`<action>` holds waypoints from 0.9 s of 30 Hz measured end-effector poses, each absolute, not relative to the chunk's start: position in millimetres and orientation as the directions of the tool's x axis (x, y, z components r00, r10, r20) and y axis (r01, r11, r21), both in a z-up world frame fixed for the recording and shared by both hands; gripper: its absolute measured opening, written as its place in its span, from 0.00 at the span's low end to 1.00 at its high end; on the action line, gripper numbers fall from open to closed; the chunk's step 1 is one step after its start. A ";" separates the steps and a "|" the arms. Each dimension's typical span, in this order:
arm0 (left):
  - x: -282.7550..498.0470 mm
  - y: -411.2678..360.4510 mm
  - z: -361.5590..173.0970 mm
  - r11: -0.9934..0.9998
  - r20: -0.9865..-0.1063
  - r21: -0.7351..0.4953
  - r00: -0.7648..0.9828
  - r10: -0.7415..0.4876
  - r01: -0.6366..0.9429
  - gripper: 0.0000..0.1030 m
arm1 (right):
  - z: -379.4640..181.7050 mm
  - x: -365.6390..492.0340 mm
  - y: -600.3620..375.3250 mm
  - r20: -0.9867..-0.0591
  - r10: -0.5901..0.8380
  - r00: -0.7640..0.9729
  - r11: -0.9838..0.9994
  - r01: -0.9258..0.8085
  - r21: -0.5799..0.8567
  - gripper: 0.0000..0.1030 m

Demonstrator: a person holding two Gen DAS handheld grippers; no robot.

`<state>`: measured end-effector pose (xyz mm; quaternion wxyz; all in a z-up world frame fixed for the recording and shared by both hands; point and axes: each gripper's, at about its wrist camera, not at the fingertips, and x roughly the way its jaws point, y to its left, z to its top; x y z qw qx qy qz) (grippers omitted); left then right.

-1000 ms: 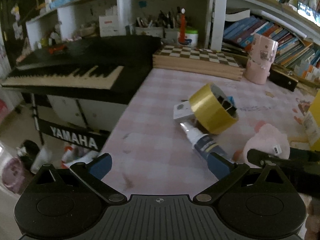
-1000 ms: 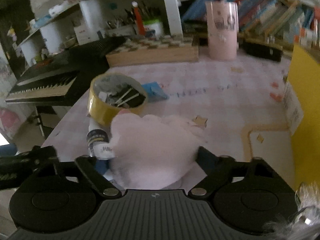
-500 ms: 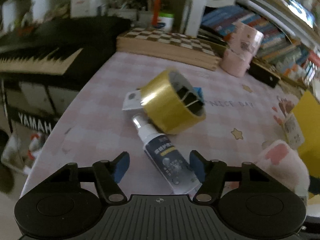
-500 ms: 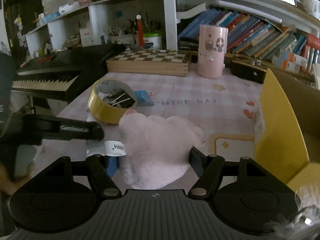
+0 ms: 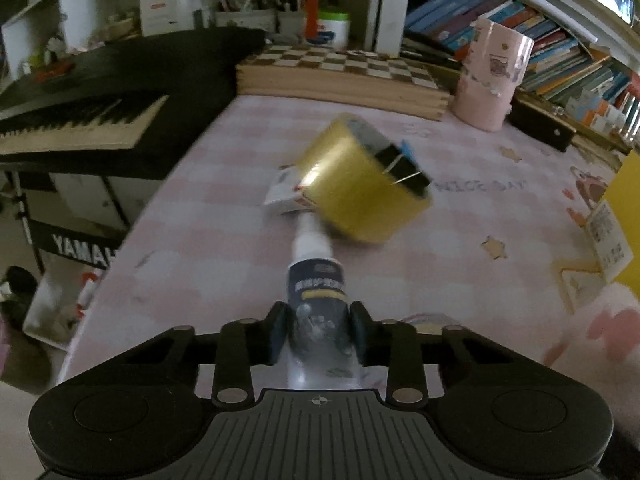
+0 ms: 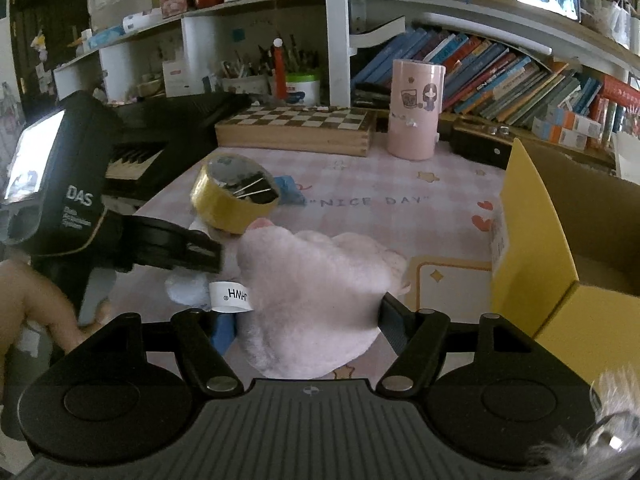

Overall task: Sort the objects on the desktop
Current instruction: 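Close the right gripper on the pink plush while the left gripper grasps the spray bottle, then carry the plush and spray bottle in both grippers toward the yellow box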

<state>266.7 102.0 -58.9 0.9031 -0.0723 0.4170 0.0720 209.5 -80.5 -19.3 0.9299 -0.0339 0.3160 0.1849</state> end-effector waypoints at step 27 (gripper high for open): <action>108.5 138.0 -14.0 0.932 -0.700 -0.308 0.709 -0.087 -0.189 0.30 | 2.1 112.1 -86.5 -0.567 0.354 0.744 0.931 -0.336 0.140 0.66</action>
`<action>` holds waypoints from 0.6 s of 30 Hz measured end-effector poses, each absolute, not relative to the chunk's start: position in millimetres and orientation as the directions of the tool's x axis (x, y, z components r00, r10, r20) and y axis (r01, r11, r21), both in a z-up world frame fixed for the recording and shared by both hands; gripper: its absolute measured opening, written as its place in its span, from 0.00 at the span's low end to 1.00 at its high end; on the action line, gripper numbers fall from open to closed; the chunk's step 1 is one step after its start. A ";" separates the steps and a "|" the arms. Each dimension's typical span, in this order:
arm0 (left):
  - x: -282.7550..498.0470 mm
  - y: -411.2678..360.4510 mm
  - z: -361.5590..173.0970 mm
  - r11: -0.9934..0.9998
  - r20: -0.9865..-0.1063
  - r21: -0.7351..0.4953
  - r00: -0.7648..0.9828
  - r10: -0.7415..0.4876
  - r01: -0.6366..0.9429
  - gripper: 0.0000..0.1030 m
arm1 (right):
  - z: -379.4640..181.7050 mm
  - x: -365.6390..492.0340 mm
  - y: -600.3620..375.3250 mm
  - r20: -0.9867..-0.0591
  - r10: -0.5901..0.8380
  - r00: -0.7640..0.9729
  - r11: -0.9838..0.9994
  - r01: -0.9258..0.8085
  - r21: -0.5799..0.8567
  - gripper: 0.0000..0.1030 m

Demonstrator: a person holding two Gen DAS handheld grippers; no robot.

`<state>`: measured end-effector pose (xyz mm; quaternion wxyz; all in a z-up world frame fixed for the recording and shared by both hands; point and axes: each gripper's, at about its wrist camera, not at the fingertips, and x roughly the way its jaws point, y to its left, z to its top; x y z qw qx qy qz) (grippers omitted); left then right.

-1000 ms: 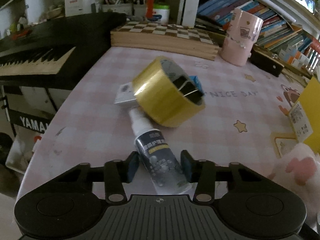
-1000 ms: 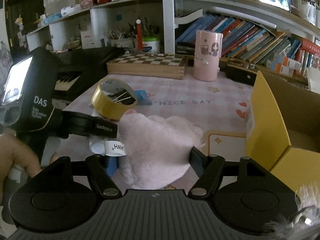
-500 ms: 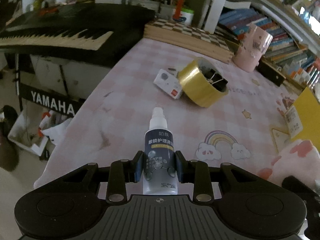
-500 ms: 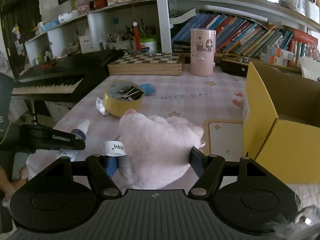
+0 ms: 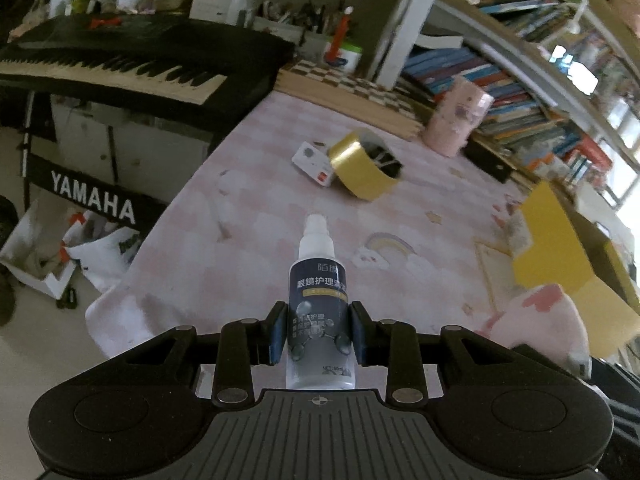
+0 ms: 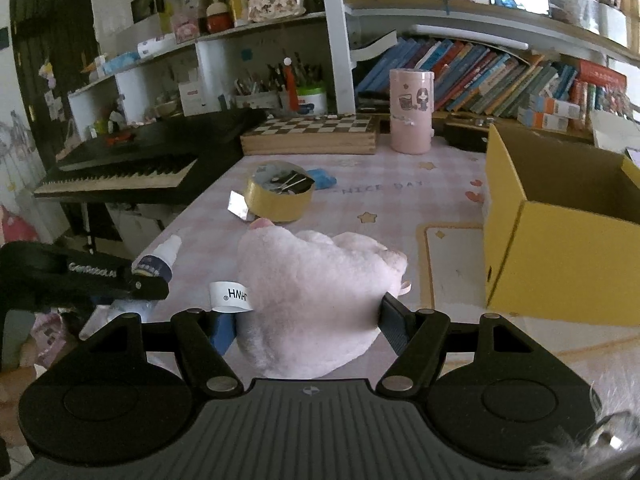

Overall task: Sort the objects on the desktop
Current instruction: 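Carry the plush and spray bottle in both grippers toward the yellow box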

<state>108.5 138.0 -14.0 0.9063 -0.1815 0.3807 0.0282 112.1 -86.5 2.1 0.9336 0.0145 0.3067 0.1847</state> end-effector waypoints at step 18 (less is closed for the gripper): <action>35.4 96.1 -3.9 0.947 -0.695 -0.319 0.688 -0.207 -0.038 0.30 | 1.1 21.6 -128.2 -0.602 0.244 0.761 0.970 -0.188 0.156 0.66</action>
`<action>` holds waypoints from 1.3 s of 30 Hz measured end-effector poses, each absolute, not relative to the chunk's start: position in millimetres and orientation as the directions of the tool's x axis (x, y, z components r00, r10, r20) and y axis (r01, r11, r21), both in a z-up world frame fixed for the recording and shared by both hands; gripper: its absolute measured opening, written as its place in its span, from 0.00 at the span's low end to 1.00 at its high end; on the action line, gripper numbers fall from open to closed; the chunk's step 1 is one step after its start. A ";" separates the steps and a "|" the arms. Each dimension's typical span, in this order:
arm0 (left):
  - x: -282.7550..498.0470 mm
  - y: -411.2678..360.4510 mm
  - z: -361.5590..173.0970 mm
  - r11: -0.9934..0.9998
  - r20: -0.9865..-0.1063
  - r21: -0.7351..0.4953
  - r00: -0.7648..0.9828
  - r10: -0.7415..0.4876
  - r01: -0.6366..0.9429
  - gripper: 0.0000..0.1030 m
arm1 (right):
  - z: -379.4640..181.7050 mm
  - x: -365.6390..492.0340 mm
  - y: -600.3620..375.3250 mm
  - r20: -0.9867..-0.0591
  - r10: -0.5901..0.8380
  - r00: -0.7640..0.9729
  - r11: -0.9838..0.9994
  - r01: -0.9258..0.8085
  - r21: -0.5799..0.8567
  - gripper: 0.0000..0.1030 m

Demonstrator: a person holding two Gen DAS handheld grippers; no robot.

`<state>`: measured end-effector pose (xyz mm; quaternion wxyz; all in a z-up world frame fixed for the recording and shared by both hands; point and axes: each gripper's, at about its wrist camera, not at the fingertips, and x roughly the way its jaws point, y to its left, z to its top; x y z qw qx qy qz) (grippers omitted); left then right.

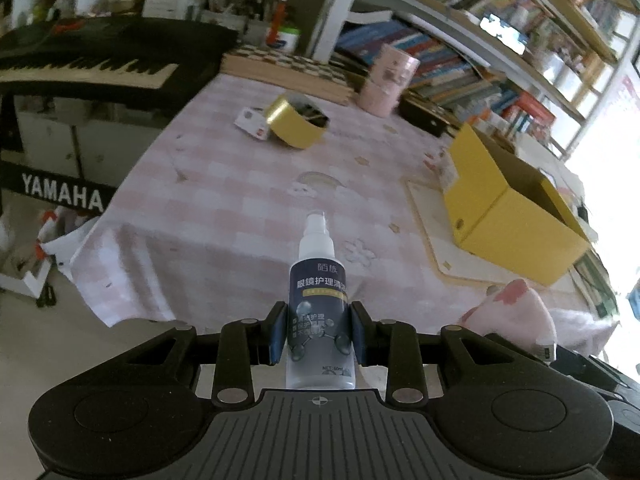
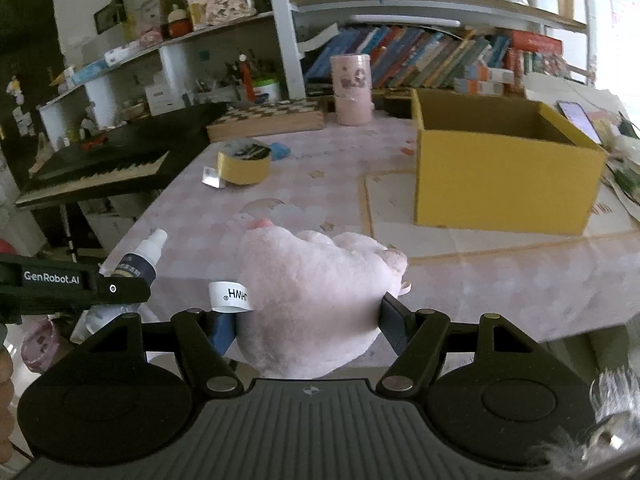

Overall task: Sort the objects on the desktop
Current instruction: 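Carry the plush and spray bottle in both grippers toward the yellow box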

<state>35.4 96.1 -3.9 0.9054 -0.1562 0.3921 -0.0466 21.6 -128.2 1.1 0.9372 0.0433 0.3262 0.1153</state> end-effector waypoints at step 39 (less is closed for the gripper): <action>3.0 24.1 5.1 0.914 -0.680 -0.286 0.611 -0.405 0.287 0.30 | 2.0 -57.2 -169.8 -0.608 0.081 0.790 0.986 0.025 0.164 0.66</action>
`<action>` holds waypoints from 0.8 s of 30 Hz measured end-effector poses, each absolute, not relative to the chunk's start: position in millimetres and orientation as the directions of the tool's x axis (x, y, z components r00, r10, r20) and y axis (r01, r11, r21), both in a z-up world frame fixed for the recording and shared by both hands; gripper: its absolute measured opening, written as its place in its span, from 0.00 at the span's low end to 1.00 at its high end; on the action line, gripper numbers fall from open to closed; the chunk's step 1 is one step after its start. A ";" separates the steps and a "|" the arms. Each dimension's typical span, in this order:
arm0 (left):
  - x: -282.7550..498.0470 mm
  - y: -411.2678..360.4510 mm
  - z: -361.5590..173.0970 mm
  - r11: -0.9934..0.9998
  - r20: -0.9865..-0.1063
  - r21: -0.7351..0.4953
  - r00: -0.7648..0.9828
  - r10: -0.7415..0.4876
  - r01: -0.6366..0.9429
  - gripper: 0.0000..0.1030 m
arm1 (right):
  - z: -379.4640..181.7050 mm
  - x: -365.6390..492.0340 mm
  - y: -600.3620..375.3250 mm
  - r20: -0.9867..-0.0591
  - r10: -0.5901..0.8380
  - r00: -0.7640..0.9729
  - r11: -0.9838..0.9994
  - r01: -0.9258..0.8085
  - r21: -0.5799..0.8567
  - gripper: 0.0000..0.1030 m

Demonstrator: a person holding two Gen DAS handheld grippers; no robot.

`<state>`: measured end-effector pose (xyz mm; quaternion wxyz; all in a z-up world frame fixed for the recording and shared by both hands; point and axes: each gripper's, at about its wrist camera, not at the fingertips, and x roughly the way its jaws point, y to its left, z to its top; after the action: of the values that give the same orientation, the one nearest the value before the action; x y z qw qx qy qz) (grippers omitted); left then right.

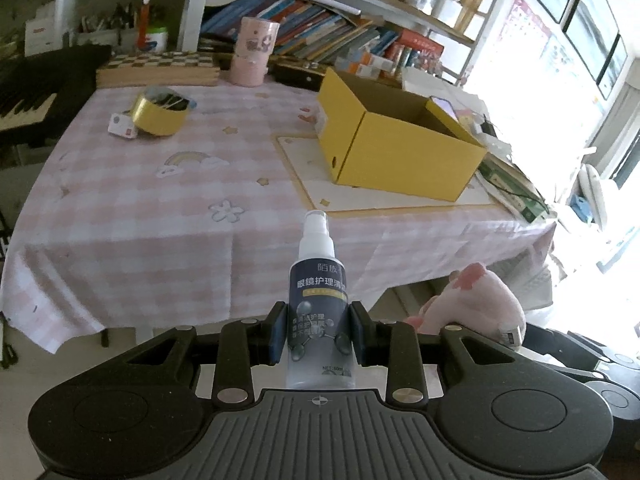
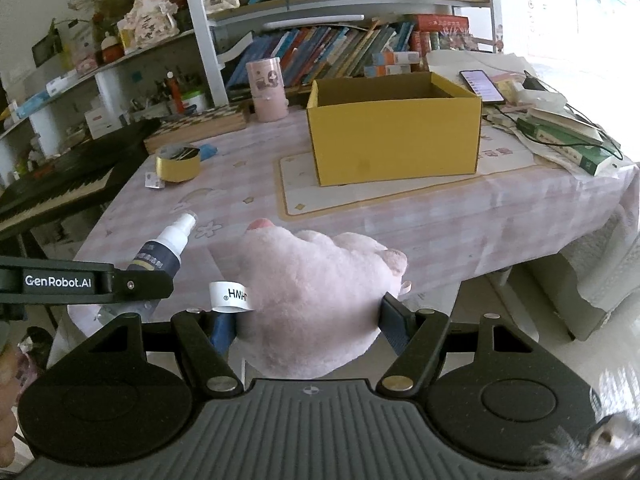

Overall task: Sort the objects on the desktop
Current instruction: 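Carry the plush and spray bottle in both grippers toward the yellow box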

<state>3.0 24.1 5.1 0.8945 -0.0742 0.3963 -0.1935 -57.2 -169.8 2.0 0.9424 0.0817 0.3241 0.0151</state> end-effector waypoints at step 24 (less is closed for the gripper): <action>5.5 2.7 5.6 0.897 -0.675 -0.270 0.596 -0.436 0.351 0.30 | 3.4 -57.1 -182.4 -0.603 0.056 0.795 0.985 0.055 0.163 0.66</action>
<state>5.5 2.7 5.6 0.8915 -0.0545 0.3919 -0.2206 -57.1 -182.4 3.4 0.9435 0.0865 0.3198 0.0002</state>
